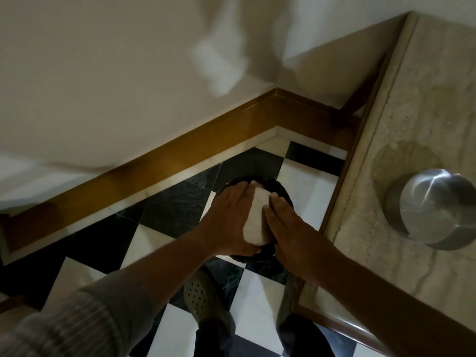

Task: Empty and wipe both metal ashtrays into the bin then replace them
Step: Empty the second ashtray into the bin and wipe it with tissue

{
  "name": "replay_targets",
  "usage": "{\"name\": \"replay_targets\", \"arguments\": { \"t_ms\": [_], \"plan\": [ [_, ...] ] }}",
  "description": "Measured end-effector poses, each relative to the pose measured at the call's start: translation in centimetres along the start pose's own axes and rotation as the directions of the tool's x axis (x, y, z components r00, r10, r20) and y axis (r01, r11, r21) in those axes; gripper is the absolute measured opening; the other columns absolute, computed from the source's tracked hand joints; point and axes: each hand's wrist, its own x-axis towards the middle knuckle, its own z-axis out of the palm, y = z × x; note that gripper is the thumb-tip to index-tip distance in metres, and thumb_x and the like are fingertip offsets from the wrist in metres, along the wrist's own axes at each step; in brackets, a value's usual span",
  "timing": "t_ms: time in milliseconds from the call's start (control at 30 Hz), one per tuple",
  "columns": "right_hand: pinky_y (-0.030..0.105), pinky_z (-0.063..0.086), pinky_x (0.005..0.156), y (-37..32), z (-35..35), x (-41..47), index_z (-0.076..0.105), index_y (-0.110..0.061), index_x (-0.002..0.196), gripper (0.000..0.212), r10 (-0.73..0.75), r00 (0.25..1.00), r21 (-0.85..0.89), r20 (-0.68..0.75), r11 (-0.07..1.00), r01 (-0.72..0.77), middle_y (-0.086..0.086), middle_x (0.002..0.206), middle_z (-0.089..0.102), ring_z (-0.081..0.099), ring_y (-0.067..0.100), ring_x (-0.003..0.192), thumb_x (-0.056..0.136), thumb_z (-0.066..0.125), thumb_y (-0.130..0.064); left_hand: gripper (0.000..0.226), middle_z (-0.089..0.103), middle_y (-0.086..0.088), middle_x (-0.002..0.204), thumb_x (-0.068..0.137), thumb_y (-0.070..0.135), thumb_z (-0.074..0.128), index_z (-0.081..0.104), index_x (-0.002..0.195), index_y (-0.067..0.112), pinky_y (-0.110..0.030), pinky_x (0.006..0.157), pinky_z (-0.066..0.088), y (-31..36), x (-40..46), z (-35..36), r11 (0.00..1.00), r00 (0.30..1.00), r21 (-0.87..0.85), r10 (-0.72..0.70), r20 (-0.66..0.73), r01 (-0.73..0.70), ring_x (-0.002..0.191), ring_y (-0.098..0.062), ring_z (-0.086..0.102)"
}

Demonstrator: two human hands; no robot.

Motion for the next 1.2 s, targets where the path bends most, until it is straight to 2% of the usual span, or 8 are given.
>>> {"name": "replay_targets", "arguments": {
  "t_ms": [133, 267, 500, 667, 767, 867, 967, 1200],
  "plan": [
    [0.047, 0.047, 0.102, 0.0, 0.2, 0.1, 0.027, 0.001, 0.146, 0.09, -0.045, 0.999, -0.086, -0.028, 0.995, 0.042, 0.026, 0.155, 0.028, 0.031, 0.042, 0.142, 0.079, 0.071, -0.039, 0.121, 0.043, -0.024, 0.149, 0.057, 0.073, 0.066, 0.021, 0.146, 0.005, -0.053, 0.108, 0.044, -0.2, -0.2, 0.2, 0.999, 0.994, -0.01, 0.043, -0.098, -0.044, 0.134, -0.039, 0.044],
    [0.047, 0.037, 0.109, 0.0, -0.2, 0.2, 0.035, 0.001, 0.145, 0.092, -0.136, 0.989, -0.21, -0.053, 0.97, 0.122, 0.024, 0.154, 0.032, 0.03, 0.039, 0.143, 0.084, 0.046, -0.066, 0.121, 0.044, -0.024, 0.147, 0.057, 0.072, 0.069, 0.025, 0.146, 0.002, -0.051, 0.107, 0.045, -0.6, 0.2, -0.7, 0.995, 0.987, -0.003, 0.097, -0.125, -0.098, 0.132, -0.038, 0.046],
    [0.048, 0.03, 0.115, -0.1, -1.8, -0.1, 0.027, 0.003, 0.144, 0.093, -0.269, 0.902, -0.324, -0.338, 0.933, 0.157, 0.027, 0.152, 0.026, 0.03, 0.04, 0.142, 0.088, 0.043, -0.07, 0.13, 0.036, -0.02, 0.152, 0.055, 0.071, 0.077, 0.024, 0.15, 0.0, -0.041, 0.119, 0.03, -1.6, 1.1, -1.8, 0.979, 0.978, 0.042, 0.203, -0.055, -0.201, 0.138, -0.032, 0.037],
    [0.052, 0.035, 0.113, 0.1, -1.5, 0.4, 0.024, 0.0, 0.149, 0.112, -0.284, 0.957, -0.292, -0.064, 0.922, 0.255, 0.023, 0.158, 0.022, 0.018, 0.036, 0.148, 0.077, 0.042, -0.083, 0.13, 0.034, -0.017, 0.154, 0.053, 0.072, 0.076, 0.025, 0.151, 0.004, -0.032, 0.12, 0.014, -1.7, 1.5, -2.4, 0.979, 0.98, 0.073, 0.195, -0.047, -0.191, 0.141, -0.029, 0.029],
    [0.048, 0.024, 0.12, -0.6, -1.8, 0.6, 0.023, 0.001, 0.149, 0.113, -0.299, 0.951, -0.276, -0.079, 0.923, 0.267, 0.022, 0.158, 0.021, 0.016, 0.036, 0.148, 0.076, 0.037, -0.084, 0.126, 0.035, -0.018, 0.154, 0.054, 0.071, 0.076, 0.025, 0.15, 0.007, -0.032, 0.121, 0.012, -1.8, 1.4, -2.5, 0.979, 0.976, 0.055, 0.202, -0.081, -0.198, 0.141, -0.029, 0.027],
    [0.052, 0.03, 0.116, -0.4, -1.6, 0.7, 0.021, 0.0, 0.15, 0.116, -0.315, 0.949, -0.281, -0.028, 0.913, 0.295, 0.022, 0.159, 0.019, 0.015, 0.036, 0.148, 0.074, 0.04, -0.086, 0.129, 0.036, -0.018, 0.153, 0.053, 0.07, 0.076, 0.023, 0.15, 0.005, -0.04, 0.12, 0.024, -2.0, 1.3, -2.5, 0.979, 0.977, 0.057, 0.202, -0.069, -0.198, 0.14, -0.03, 0.031],
    [0.049, 0.022, 0.12, -0.2, -1.9, 0.5, 0.023, 0.002, 0.149, 0.114, -0.347, 0.937, -0.279, -0.032, 0.904, 0.325, 0.023, 0.158, 0.018, 0.015, 0.037, 0.148, 0.076, 0.036, -0.085, 0.129, 0.034, -0.017, 0.156, 0.055, 0.072, 0.076, 0.021, 0.151, 0.007, -0.038, 0.12, 0.019, -2.5, 1.1, -2.4, 0.987, 0.985, 0.04, 0.159, -0.071, -0.156, 0.143, -0.03, 0.029],
    [0.049, 0.019, 0.121, -0.7, -1.3, 0.5, 0.023, 0.004, 0.148, 0.118, -0.381, 0.924, -0.247, -0.019, 0.898, 0.365, 0.025, 0.158, 0.017, 0.012, 0.038, 0.149, 0.073, 0.038, -0.086, 0.126, 0.036, -0.019, 0.154, 0.056, 0.073, 0.071, 0.027, 0.15, 0.002, -0.045, 0.12, 0.027, -2.2, 0.9, -2.1, 0.987, 0.984, 0.034, 0.159, -0.087, -0.156, 0.142, -0.033, 0.031]
  ]
}}
